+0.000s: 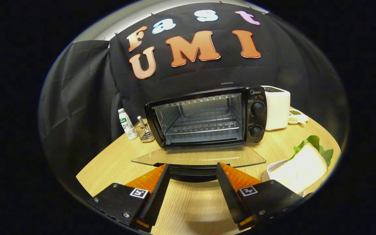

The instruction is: Open the toaster oven, put the food inside, and close the toaster oven door.

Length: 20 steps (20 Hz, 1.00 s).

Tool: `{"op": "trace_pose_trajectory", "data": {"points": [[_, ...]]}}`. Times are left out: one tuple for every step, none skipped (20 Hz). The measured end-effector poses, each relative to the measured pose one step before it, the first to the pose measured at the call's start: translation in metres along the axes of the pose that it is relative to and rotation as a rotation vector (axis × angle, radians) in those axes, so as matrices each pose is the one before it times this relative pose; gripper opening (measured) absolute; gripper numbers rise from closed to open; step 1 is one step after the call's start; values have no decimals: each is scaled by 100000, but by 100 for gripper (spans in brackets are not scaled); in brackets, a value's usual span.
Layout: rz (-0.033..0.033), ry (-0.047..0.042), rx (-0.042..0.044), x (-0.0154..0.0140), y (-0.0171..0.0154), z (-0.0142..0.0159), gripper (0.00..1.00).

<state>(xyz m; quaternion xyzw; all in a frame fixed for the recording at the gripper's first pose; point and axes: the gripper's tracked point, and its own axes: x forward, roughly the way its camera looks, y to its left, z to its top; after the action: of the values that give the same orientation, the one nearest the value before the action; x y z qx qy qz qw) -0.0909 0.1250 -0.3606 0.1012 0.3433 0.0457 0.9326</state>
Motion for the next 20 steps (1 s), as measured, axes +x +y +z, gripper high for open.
{"op": "trace_pose_trajectory", "data": {"points": [[-15,541,134,91,-26,-182,85],[14,735,26,42,-5,-422,84],[535,2520,-522,95,39,-733,84],[439,3625,994,200,10,-999,84],[3024,2402,2902,-29,432,-495,83],[1373,1477,2484,117,16,-541,78],[485,1270,1763,88,-5,-274,77],[228,1304,1023,178,48,-520,77],[-385,1409,299,285,-73,-416,77],[-1068,1336,-352,423,-400,-589,77],[-483,1219,188,230,-142,-331,77],[-102,-813,-618,-117,22,190,77],[214,-455,-1165,-56,101,137,77],[241,262,-930,-122,-33,-176,77],[631,173,58,-142,1,87,77],[-98,-216,236,-216,-223,333,77],[-1238,-489,-109,-289,-396,270,77],[-388,-1053,-327,-463,-361,429,77],[444,-461,-163,-762,-131,422,78],[1858,-1446,-249,-1029,199,514,80]]}}
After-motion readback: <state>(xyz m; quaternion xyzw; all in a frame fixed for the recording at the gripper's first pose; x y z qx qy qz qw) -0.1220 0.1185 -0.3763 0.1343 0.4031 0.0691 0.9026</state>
